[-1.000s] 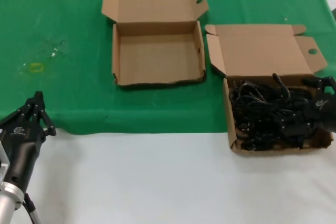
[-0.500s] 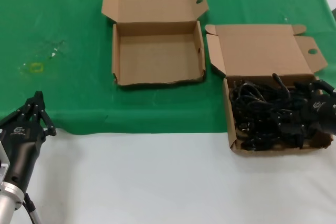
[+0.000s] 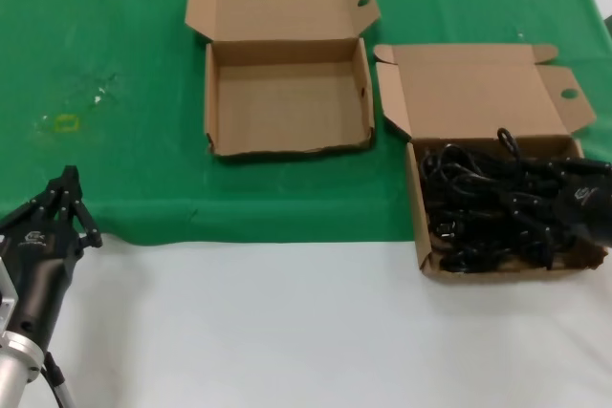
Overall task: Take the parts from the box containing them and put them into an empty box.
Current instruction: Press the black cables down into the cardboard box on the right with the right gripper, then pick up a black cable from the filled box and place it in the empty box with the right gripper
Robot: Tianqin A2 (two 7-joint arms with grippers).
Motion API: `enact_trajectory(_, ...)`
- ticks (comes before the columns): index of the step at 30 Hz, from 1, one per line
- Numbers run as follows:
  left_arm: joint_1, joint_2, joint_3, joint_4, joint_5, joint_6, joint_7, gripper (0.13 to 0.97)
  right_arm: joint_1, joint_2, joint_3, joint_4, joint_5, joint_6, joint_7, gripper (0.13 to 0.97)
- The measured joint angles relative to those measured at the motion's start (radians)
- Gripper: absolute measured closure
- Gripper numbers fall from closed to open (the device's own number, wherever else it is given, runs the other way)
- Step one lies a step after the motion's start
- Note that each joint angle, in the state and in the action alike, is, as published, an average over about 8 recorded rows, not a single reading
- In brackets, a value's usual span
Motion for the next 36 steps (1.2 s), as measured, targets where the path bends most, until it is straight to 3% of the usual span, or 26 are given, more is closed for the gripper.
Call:
enact_trajectory(8, 0.000, 0.000, 0.000, 0.000, 0.000, 0.000, 0.000, 0.953, -0.003, -0.001, 0.005, -0.002, -0.001, 0.000, 0.000, 0.731)
enact_trajectory(17, 0.000, 0.000, 0.000, 0.000, 0.000, 0.000, 0.000, 0.953, -0.004, -0.001, 0.010, -0.002, 0.000, -0.001, 0.000, 0.852)
enact_trajectory(36, 0.000, 0.000, 0.000, 0.000, 0.000, 0.000, 0.000, 0.953, -0.023, 0.051, 0.021, 0.112, -0.027, 0.034, 0.102, 0.919)
